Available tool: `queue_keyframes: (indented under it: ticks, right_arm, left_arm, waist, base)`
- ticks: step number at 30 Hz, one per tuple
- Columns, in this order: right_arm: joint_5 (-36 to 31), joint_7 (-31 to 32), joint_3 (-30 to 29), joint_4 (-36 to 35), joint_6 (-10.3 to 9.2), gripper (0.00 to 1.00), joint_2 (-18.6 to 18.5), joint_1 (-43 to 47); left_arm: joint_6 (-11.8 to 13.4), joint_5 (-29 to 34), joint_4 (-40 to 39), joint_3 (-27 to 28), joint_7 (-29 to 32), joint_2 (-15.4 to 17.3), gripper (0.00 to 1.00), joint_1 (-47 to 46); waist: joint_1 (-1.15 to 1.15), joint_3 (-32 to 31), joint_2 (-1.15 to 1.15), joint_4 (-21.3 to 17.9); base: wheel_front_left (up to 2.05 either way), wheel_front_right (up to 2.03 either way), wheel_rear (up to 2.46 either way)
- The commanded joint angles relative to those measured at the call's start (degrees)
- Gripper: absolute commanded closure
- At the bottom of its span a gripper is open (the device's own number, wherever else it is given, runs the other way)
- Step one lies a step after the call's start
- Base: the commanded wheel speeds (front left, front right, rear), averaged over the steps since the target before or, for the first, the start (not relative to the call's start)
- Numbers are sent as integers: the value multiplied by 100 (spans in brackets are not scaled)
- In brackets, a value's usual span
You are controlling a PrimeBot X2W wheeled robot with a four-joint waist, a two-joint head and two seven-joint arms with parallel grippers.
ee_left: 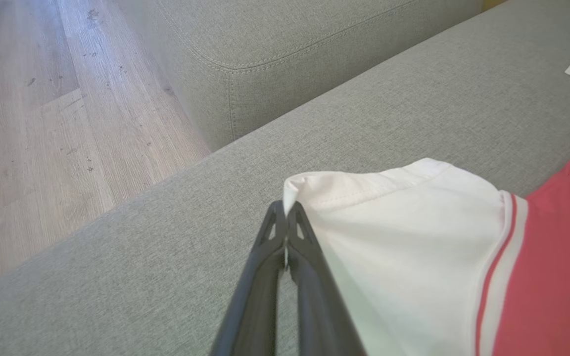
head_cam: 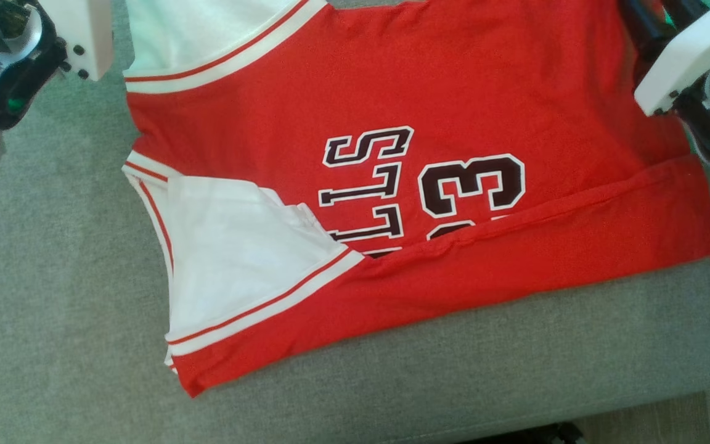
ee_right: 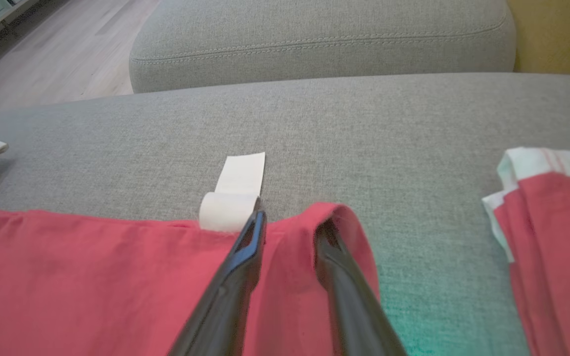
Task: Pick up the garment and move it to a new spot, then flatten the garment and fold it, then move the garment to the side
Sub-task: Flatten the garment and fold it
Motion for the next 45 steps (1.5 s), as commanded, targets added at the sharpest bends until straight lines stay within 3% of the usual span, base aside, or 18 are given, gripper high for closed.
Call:
queue_keyframes:
  ticks: [1,4,7,13,20,31,45]
  right_arm:
    - [40,-44,-14,-82,39,59,-76,-66]
    - [54,-102,-43,-49,39,65,-96,-96]
    - [69,-104,-11,-22,39,100,-122,-100]
    - [59,-286,-83,60,39,100,-254,-145]
    - [153,-681,-360,26,39,100,-403,-285]
    - [498,-753,-624,-403,39,100,-768,206]
    - [891,-754,-834,-1072,39,100,-1168,1285]
  left_arm:
    - [-20,48,-108,248,-48,225,100,-299]
    - [-36,52,-66,232,-79,208,100,-307]
    - [-58,42,6,222,-120,199,100,-317]
    - [-120,111,78,251,-503,180,100,-393]
    - [-190,333,231,367,-1429,136,100,-594]
    - [-261,234,116,315,-1899,100,100,-350]
    - [186,41,-1126,342,-2238,562,100,1084]
  waist:
    - [0,-5,0,12]
    - [0,-11,0,31]
    - [0,-24,0,66]
    - [0,-30,0,141]
    - [0,-102,0,178]
    - [0,-251,0,402]
    - [0,-589,0,639]
  base:
    - [0,0,0]
    - [0,0,0]
    - [0,0,0]
    - [0,0,0]
    - [0,0,0]
    - [0,0,0]
    - [0,0,0]
